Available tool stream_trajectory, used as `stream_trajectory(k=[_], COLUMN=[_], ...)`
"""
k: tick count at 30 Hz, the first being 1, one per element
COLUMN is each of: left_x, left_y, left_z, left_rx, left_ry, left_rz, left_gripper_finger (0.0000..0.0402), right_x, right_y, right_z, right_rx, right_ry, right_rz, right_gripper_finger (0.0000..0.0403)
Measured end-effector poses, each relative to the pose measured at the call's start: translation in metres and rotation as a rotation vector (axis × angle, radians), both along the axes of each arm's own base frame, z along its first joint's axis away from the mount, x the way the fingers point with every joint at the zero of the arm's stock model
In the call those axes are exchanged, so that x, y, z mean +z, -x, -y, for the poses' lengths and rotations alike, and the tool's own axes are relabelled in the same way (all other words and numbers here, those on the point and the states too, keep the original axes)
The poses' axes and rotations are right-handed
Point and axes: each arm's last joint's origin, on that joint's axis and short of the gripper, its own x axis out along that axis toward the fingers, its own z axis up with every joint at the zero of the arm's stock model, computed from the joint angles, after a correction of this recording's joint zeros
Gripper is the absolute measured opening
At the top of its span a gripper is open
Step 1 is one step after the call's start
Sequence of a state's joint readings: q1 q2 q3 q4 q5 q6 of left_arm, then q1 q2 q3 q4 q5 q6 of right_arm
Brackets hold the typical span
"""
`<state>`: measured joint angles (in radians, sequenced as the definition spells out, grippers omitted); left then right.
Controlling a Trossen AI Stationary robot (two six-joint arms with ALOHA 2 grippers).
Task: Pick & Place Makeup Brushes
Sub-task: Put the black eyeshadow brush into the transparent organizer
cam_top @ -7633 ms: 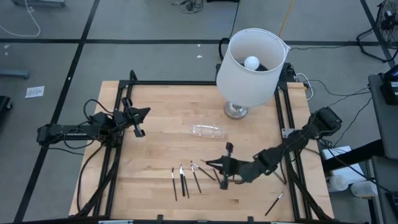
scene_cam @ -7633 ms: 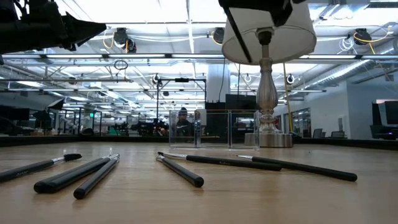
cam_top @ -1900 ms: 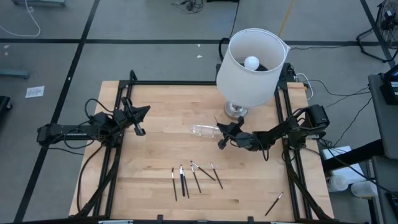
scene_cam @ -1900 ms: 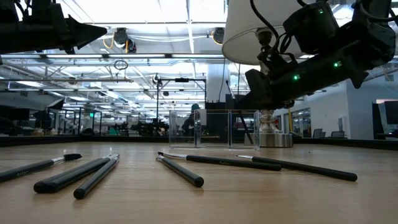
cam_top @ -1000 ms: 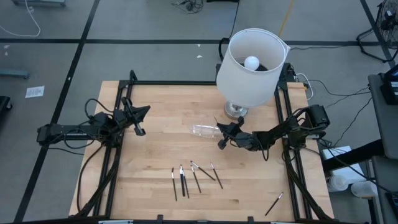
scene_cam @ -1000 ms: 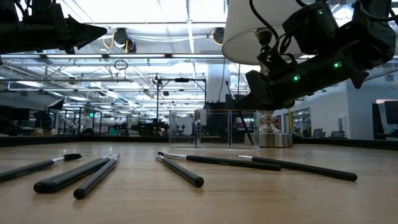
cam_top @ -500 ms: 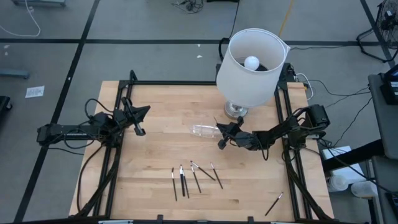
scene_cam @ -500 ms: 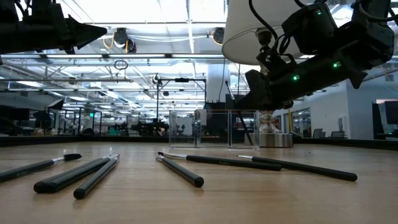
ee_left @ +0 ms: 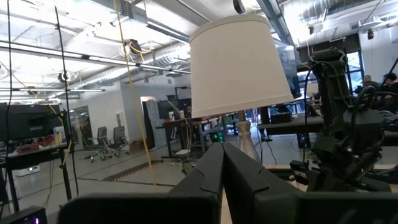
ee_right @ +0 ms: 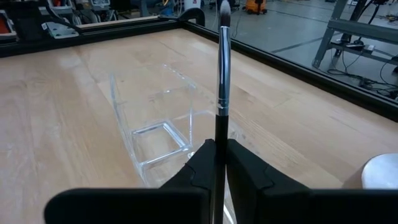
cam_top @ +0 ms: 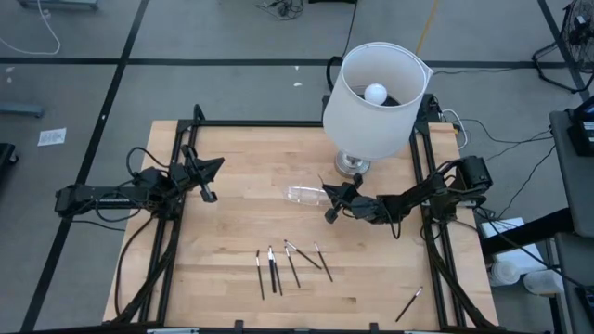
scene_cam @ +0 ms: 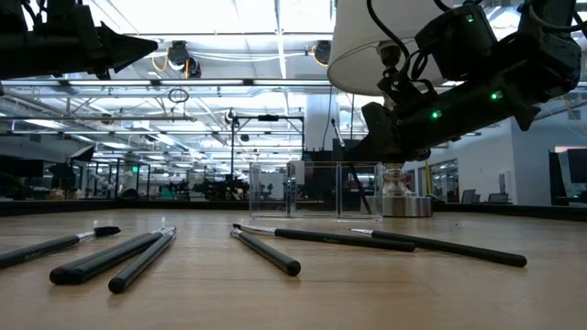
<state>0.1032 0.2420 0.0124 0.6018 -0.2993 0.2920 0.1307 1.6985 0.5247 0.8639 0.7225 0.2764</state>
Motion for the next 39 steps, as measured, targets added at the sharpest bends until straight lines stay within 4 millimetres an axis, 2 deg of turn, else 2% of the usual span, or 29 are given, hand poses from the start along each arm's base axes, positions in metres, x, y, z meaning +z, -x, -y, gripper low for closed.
stream_trajectory(k=[35, 39], left_x=[0.0000, 0.0000], left_y=[0.0000, 0.0000], left_z=[0.0000, 0.0000], left_rx=[0.000, 0.000], left_ry=[0.000, 0.000], left_rz=[0.000, 0.000], left_gripper_finger=[0.0017, 0.0017], right_x=[-0.0004, -0.0004], right_y=[-0.0002, -0.0001], right_z=[-0.0004, -0.0004], right_rx=[0.011, 0.011], right_ry=[-0.028, -0.028], right_rz=[0.012, 0.011], right_gripper_finger=[0.0025, 0.0035])
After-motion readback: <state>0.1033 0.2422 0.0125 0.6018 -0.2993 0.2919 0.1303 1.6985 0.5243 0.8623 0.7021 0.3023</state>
